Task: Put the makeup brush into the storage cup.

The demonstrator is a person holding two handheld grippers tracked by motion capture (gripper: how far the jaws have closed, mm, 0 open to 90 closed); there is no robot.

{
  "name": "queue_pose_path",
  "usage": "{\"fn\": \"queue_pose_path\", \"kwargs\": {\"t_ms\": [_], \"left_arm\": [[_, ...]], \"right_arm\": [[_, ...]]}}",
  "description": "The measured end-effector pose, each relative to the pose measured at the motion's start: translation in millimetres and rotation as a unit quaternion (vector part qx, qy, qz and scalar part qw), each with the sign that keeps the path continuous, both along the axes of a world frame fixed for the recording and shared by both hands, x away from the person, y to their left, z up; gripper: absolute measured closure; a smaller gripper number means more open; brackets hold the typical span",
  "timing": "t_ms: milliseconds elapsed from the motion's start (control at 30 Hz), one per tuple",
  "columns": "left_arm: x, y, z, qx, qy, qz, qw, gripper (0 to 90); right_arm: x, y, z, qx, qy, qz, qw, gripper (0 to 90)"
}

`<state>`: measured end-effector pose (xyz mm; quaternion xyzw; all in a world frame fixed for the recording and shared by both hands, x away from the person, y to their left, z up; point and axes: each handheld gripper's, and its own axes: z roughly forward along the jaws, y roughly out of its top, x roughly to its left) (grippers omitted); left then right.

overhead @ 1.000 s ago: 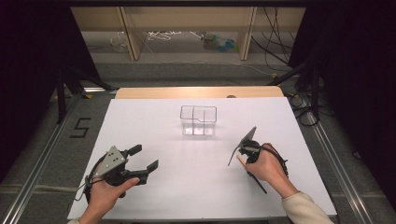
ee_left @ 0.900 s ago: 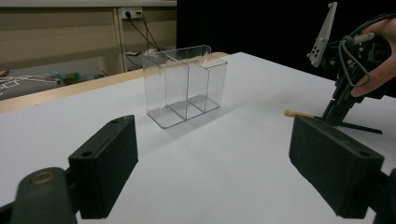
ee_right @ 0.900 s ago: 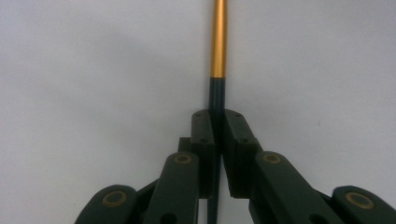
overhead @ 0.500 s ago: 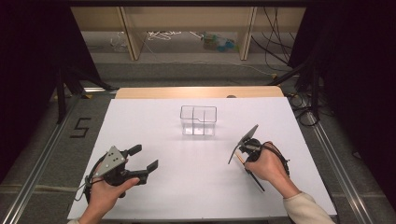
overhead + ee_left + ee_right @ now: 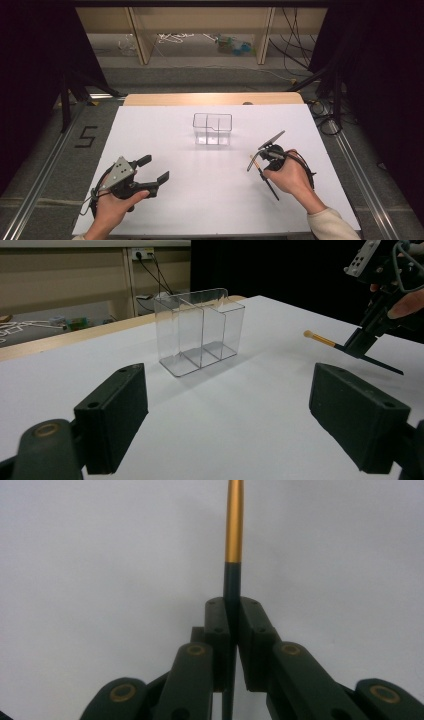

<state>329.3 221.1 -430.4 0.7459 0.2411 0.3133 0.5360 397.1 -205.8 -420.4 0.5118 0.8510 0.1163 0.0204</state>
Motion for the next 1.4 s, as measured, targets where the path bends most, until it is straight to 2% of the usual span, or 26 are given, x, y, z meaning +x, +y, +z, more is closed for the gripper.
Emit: {"fn": "queue_pose_path", "kwargs": {"t_ms": [133, 167, 200, 233, 267, 300, 333, 367, 400, 500, 533, 600, 700, 767, 800, 900, 1133, 1400], "left_arm": [[0.1, 0.1, 0.0, 0.0, 0.0, 0.0, 1.0, 15.3], [0.1, 0.1, 0.0, 0.0, 0.0, 0.0, 1.0, 15.3], [0.1, 0.2, -0.1, 0.0, 0.0, 0.0, 1.0, 15.3], [0.1, 0.3, 0.0, 0.0, 0.0, 0.001, 1.0, 15.3], [0.1, 0.3, 0.0, 0.0, 0.0, 0.001, 1.0, 15.3], [0.0, 0.3, 0.0, 0.0, 0.0, 0.001, 1.0, 15.3], [-0.2, 0.2, -0.1, -0.001, 0.001, 0.001, 1.0, 15.4], [-0.2, 0.2, -0.2, -0.001, 0.001, 0.001, 1.0, 15.4], [-0.1, 0.2, -0.2, -0.001, 0.001, 0.001, 1.0, 15.4], [-0.1, 0.1, -0.4, 0.0, 0.002, 0.001, 1.0, 15.4], [-0.1, 0.2, -0.3, -0.001, 0.002, 0.002, 1.0, 15.4], [-0.2, 0.2, -0.3, 0.0, 0.002, 0.002, 1.0, 15.4], [-0.2, 0.0, -0.3, 0.0, 0.002, 0.001, 1.0, 15.4], [-0.2, 0.0, -0.3, 0.0, 0.002, 0.001, 1.0, 15.4], [-0.2, 0.1, -0.3, 0.0, 0.002, 0.001, 1.0, 15.4], [-0.1, 0.2, -0.3, 0.0, 0.002, 0.002, 1.0, 15.4], [0.0, 0.2, -0.4, 0.0, 0.002, 0.002, 1.0, 15.4], [0.2, 0.2, -0.5, 0.0, 0.002, 0.002, 1.0, 15.4]], "right_arm": [[-1.0, -3.1, 2.3, 0.015, -0.021, 0.018, 0.9995, 84.0], [-1.6, -1.8, 3.3, 0.013, -0.017, 0.01, 0.9997, 84.0], [-1.8, -3.2, 2.2, 0.022, -0.026, 0.02, 0.9992, 84.0], [-2.7, -2.0, 3.0, 0.025, -0.026, 0.013, 0.9993, 84.0], [-2.5, -2.4, 3.2, 0.024, -0.027, 0.019, 0.9992, 84.0], [-2.4, -3.8, 2.5, 0.028, -0.037, 0.026, 0.9986, 84.0], [-3.6, -2.9, 2.3, 0.037, -0.044, 0.019, 0.9982, 84.0], [-3.0, -3.8, 3.0, 0.034, -0.046, 0.025, 0.998, 84.0], [-3.5, -4.2, 3.3, 0.044, -0.054, 0.028, 0.9972, 84.0], [-5.1, -4.5, 4.7, 0.047, -0.061, 0.024, 0.9968, 83.9], [-5.7, -5.7, 4.4, 0.058, -0.076, 0.03, 0.995, 83.9], [-6.2, -5.9, 5.6, 0.06, -0.074, 0.032, 0.995, 84.0], [-8.2, -5.3, 5.8, 0.066, -0.086, 0.031, 0.9937, 83.9], [-8.6, -5.2, 5.8, 0.069, -0.086, 0.037, 0.9932, 83.9], [-8.7, -5.5, 5.2, 0.072, -0.094, 0.04, 0.9921, 83.9], [-8.8, -6.4, 5.8, 0.081, -0.1, 0.048, 0.9905, 83.9], [-9.9, -6.9, 6.7, 0.085, -0.109, 0.05, 0.9891, 83.9], [-10.7, -8.1, 7.1, 0.096, -0.127, 0.059, 0.9855, 83.8]]}}
